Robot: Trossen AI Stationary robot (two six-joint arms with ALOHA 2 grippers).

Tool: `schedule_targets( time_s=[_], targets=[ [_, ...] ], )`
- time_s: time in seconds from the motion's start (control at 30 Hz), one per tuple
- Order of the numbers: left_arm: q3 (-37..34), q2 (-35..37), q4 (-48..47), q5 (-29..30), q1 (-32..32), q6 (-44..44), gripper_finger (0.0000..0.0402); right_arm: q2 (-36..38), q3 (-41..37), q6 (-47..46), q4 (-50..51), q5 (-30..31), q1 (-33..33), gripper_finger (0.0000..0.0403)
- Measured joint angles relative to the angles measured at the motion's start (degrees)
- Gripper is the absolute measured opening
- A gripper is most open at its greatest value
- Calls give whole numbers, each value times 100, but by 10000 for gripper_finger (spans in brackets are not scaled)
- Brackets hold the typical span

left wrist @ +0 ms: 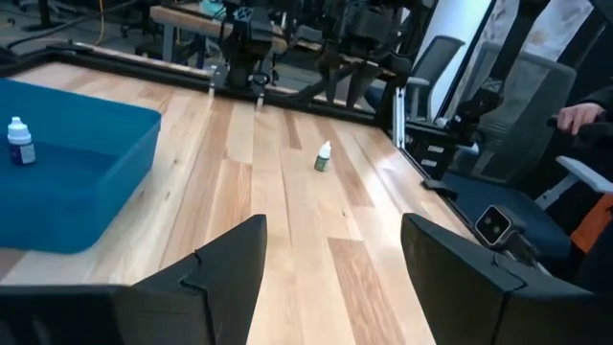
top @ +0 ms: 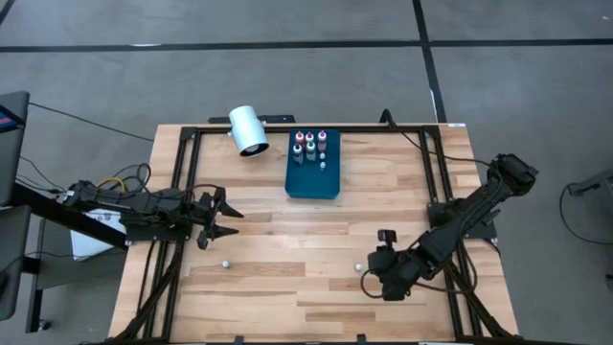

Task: Pick & Place food coloring
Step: Put the small green food coloring bottle into the blue bin

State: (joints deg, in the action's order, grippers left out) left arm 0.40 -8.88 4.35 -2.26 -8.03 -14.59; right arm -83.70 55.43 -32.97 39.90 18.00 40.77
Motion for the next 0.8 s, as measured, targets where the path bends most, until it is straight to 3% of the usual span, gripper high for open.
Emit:
schedule_targets(
  time_s=[0.43, 0.8],
  targets=[
    [0, 0, -115, 4, -1, 7, 234, 0, -460, 46, -913, -17, -283, 129],
    [0, 0, -110, 6, 0, 34, 234, -4, -759, 43, -1401, -910, -773, 133]
  ],
)
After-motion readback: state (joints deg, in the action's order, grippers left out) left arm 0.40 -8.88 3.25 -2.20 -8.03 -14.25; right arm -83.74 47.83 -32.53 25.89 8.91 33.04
